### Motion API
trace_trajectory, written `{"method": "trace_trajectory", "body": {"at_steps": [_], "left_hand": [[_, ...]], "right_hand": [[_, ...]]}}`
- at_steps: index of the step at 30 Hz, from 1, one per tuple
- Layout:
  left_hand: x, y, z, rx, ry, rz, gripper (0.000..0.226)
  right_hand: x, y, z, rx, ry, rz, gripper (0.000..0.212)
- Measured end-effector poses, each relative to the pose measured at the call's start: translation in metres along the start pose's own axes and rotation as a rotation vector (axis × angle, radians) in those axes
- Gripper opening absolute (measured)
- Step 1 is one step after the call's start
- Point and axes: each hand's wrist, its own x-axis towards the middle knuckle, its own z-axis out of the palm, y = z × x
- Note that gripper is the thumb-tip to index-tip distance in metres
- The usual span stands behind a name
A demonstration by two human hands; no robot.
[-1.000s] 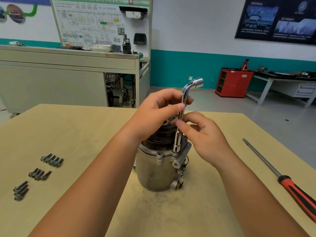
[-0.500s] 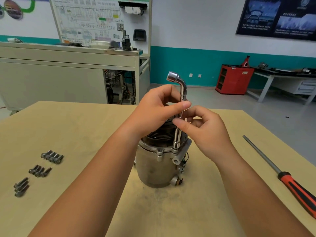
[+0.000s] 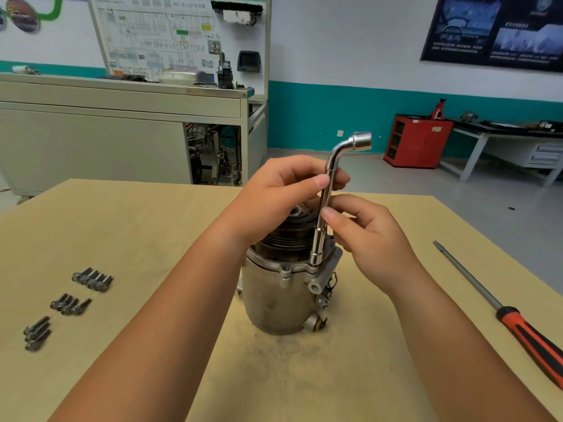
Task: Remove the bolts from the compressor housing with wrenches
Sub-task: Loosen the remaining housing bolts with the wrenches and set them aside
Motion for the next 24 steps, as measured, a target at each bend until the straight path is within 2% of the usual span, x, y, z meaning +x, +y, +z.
{"method": "trace_trajectory", "body": {"at_steps": [3,5,8,11,14,17,19,22,24], "left_hand": [[0.0007,-0.0014,0.0014,0.003,0.032,-0.018,0.007],[0.0016,-0.0017,0.0024,0.002,0.062,-0.030,0.016],[0.0024,0.0009,0.0021,0.012,0.028,-0.047,0.021],[0.0029,0.0025,0.0012,-0.004,-0.022,-0.079,0.013],[0.0023,0.0011,0.0009,-0.043,-0.043,-0.076,0.023],[0.0000,0.0007,0.0030,-0.011,-0.020,-0.044,0.021],[-0.0003,0.0002,0.0036,0.023,0.015,-0.009,0.017],[0.0013,-0.0002,0.0044,0.057,0.056,-0.001,0.010],[0.0025,0.0002,0.0069,0.059,0.084,-0.007,0.017]], "right_hand": [[0.0024,0.0002,0.0024,-0.019,0.083,-0.013,0.007],[0.0035,0.0003,0.0041,-0.081,0.105,-0.030,0.009],[0.0032,-0.0031,0.0048,-0.124,0.044,-0.079,0.003],[0.0032,-0.0042,0.0004,-0.152,-0.043,-0.121,0.018],[0.0019,-0.0017,-0.0015,-0.098,-0.080,-0.082,0.027],[0.0006,-0.0025,0.0002,-0.078,-0.083,-0.077,0.031],[0.0016,-0.0029,0.0013,-0.075,-0.042,-0.068,0.025],[0.0032,0.0000,0.0030,-0.097,0.056,-0.051,0.004],[0.0037,0.0009,0.0051,-0.115,0.063,-0.050,0.012]]}}
